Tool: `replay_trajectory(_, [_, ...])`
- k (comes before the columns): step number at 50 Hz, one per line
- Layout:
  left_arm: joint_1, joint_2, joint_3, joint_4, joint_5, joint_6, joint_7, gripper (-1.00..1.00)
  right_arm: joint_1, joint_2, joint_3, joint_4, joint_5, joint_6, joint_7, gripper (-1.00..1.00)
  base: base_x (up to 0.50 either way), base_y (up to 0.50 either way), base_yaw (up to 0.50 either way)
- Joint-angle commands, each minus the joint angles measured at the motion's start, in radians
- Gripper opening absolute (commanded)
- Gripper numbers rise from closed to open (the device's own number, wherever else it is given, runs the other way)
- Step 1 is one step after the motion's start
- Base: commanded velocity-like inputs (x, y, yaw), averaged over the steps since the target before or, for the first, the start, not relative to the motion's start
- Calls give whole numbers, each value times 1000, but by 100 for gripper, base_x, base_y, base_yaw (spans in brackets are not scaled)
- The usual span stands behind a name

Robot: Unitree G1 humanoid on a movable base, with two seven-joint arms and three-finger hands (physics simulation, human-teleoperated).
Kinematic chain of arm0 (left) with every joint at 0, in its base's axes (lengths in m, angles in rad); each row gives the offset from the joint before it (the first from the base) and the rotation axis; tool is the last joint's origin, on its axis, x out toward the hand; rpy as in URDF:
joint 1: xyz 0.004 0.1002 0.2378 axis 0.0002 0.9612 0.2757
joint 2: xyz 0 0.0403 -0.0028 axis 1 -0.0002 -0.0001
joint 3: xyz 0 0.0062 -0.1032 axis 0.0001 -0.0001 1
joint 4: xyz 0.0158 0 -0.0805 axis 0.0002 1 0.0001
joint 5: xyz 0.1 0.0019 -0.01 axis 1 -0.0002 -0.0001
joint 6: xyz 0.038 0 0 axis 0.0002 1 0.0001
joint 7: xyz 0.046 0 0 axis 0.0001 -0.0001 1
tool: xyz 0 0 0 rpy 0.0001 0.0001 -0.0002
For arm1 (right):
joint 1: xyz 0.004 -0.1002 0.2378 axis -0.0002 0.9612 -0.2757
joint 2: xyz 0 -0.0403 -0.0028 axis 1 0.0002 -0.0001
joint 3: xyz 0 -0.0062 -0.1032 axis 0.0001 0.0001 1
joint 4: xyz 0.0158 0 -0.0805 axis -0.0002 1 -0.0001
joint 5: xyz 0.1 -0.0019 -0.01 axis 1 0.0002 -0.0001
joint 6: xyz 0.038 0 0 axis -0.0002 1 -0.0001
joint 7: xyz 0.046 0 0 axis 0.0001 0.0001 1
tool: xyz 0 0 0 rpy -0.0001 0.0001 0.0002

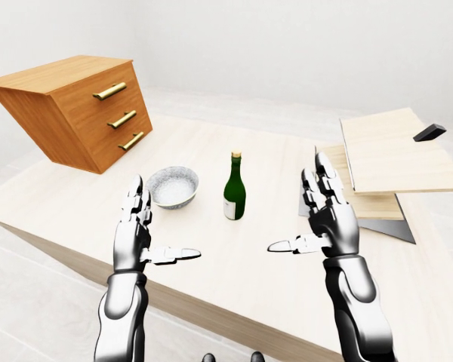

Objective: Put the wine bottle on the wine rack.

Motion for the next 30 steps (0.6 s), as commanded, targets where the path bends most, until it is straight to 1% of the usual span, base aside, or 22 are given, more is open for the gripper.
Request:
replay_trajectory(1, [-1, 2, 2, 11, -3, 0, -1, 100, -6, 3, 12, 7, -13, 0, -11, 100, 0, 0, 0])
replay_trajectory(6, [2, 3, 3, 6, -2, 0, -3, 100, -18, 3, 14, 9, -20, 0, -21, 100, 0, 0, 0])
replay_trajectory(9, [3, 5, 10, -10, -7, 0, -4, 100, -60, 9, -3, 0, -6, 0, -45, 100, 0, 0, 0])
replay_trajectory(15, [1, 5, 14, -12, -7, 0, -5, 100, -79, 2, 7, 14, -15, 0, -50, 100, 0, 0, 0])
replay_trajectory(21, [4, 4, 15, -57, -5, 0, -4, 100, -144, 6, 24, 42, -16, 0, -55, 100, 0, 0, 0])
replay_trajectory(23, [4, 3, 15, -57, -5, 0, -5, 100, -144, 6, 25, 42, -16, 0, -55, 100, 0, 0, 0])
replay_trajectory(30, [0, 7, 30, -67, -11, 0, -10, 100, -237, 19, 18, 95, 10, 0, -78, 100, 0, 0, 0])
